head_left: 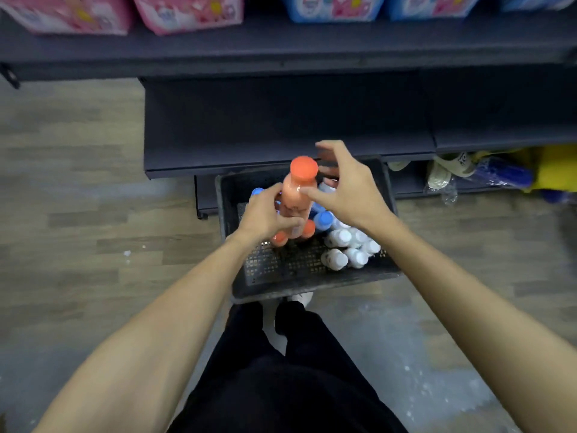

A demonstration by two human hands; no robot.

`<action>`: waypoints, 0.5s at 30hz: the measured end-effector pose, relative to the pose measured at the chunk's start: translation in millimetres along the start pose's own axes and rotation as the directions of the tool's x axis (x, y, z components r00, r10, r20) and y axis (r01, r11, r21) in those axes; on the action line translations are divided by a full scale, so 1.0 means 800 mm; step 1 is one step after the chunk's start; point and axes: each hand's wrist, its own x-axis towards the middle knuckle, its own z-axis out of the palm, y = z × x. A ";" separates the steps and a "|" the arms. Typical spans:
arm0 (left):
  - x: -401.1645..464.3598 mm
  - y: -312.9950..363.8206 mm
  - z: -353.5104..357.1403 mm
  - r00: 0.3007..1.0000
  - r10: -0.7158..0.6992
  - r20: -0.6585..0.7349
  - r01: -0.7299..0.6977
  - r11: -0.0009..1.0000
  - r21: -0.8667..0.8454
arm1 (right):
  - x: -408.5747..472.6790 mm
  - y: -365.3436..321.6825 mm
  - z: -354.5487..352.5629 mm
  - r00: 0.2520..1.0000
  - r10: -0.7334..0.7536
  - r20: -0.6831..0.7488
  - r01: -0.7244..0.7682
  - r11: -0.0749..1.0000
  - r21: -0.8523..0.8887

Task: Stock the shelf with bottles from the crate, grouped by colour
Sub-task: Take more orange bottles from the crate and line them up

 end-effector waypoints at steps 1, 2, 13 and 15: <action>0.001 0.010 -0.009 0.999 0.019 -0.030 -0.018 1.000 0.006 | -0.001 -0.001 -0.005 0.999 0.032 0.005 -0.032 0.998 0.052; 0.000 0.023 -0.020 0.998 0.031 -0.057 -0.030 0.999 0.012 | -0.003 -0.003 -0.010 0.999 0.046 0.016 -0.047 0.996 0.076; -0.018 0.159 -0.133 0.949 0.222 -0.225 -0.192 0.970 0.146 | 0.018 -0.123 -0.091 0.975 -0.223 -0.008 0.223 0.974 0.034; -0.024 0.181 -0.155 0.932 0.269 -0.243 -0.231 0.958 0.172 | 0.019 -0.148 -0.104 0.963 -0.268 -0.030 0.269 0.963 0.014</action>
